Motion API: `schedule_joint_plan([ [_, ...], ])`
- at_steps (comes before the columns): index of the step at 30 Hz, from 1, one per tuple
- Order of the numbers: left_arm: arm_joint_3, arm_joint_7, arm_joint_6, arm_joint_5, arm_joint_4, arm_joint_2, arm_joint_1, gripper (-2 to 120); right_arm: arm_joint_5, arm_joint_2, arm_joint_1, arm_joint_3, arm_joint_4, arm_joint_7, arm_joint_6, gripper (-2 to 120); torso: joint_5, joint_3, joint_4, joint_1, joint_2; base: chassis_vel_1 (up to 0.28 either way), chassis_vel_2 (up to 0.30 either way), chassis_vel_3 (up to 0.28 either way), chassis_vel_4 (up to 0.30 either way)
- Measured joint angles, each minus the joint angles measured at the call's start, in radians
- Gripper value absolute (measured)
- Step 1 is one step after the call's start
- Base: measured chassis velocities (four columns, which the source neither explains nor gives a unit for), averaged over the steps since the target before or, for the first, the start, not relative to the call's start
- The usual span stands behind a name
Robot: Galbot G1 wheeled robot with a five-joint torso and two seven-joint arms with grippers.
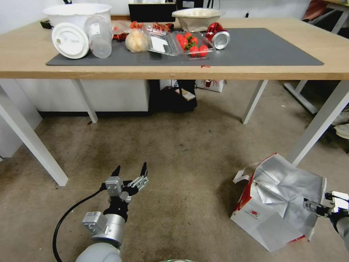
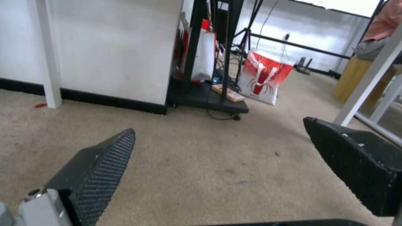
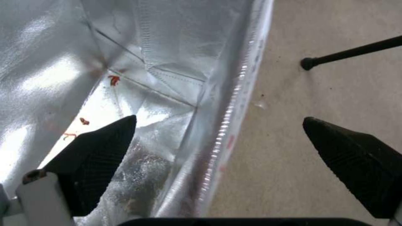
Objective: Pick up the food delivery bag from the floor and place it on the table.
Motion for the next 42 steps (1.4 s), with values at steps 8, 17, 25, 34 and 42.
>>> schedule_joint_plan([
  [8,-0.004,-0.002,0.000,-0.012,-0.002,0.015,0.001,100,-0.009,-0.008,0.037,-0.032,-0.047,-0.005,0.000,100,0.0000,0.000,0.0001,0.000,0.000,0.000,0.000,0.000,0.000],
  [17,-0.001,-0.006,0.001,-0.015,-0.016,0.010,0.004,100,-0.025,-0.008,0.046,-0.047,-0.089,-0.037,0.000,80,0.0001,0.000,0.0000,0.000,0.000,0.000,0.000,0.000,0.000],
  [25,-0.001,-0.007,-0.010,-0.010,-0.027,0.005,0.020,100,-0.025,-0.011,0.040,-0.048,-0.091,-0.037,0.000,51,0.0000,0.000,0.0001,0.000,0.001,0.000,0.000,0.000,0.000],
  [34,0.000,-0.008,-0.014,-0.010,-0.043,-0.003,0.025,100,-0.016,-0.009,0.015,-0.040,-0.077,-0.050,0.001,18,0.0000,0.000,0.0001,0.000,0.001,0.000,0.000,0.000,0.000],
  [42,-0.007,0.000,-0.017,-0.011,-0.042,-0.001,0.021,100,-0.007,-0.010,0.013,-0.040,-0.076,-0.043,0.001,0,0.0000,0.000,0.0001,0.000,0.001,0.000,0.000,0.000,0.000],
])
